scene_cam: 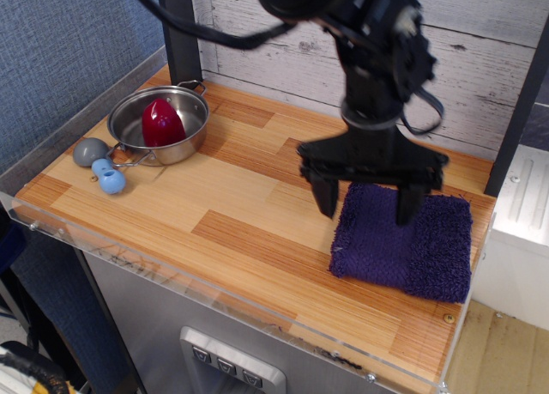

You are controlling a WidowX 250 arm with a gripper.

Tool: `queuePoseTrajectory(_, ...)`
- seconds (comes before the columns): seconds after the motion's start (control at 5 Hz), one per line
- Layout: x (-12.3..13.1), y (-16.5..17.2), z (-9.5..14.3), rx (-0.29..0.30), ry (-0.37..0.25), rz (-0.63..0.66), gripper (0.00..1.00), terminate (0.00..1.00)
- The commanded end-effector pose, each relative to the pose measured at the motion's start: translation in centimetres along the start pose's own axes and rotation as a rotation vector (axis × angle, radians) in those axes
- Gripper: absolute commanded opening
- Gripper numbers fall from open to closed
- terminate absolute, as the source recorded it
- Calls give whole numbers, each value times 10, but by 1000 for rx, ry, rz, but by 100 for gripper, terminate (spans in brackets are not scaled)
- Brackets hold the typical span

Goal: Move the purple cloth to the right middle side of table

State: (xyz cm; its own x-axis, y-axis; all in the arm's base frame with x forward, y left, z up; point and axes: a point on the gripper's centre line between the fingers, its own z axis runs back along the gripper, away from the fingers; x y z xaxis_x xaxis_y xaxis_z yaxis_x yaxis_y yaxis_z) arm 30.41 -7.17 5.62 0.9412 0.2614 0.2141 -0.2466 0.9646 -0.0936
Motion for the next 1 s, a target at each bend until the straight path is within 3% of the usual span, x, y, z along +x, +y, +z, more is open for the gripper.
queuePoseTrajectory(0.0, 17, 13, 70, -58, -162, 57, 100, 0)
queuePoseTrajectory(0.2, 17, 20, 96, -40, -231, 61, 100, 0)
queuePoseTrajectory(0.6, 17, 20, 96, -40, -231, 61, 100, 0)
queuePoseTrajectory(0.8, 17, 20, 96, -40, -231, 61, 100, 100)
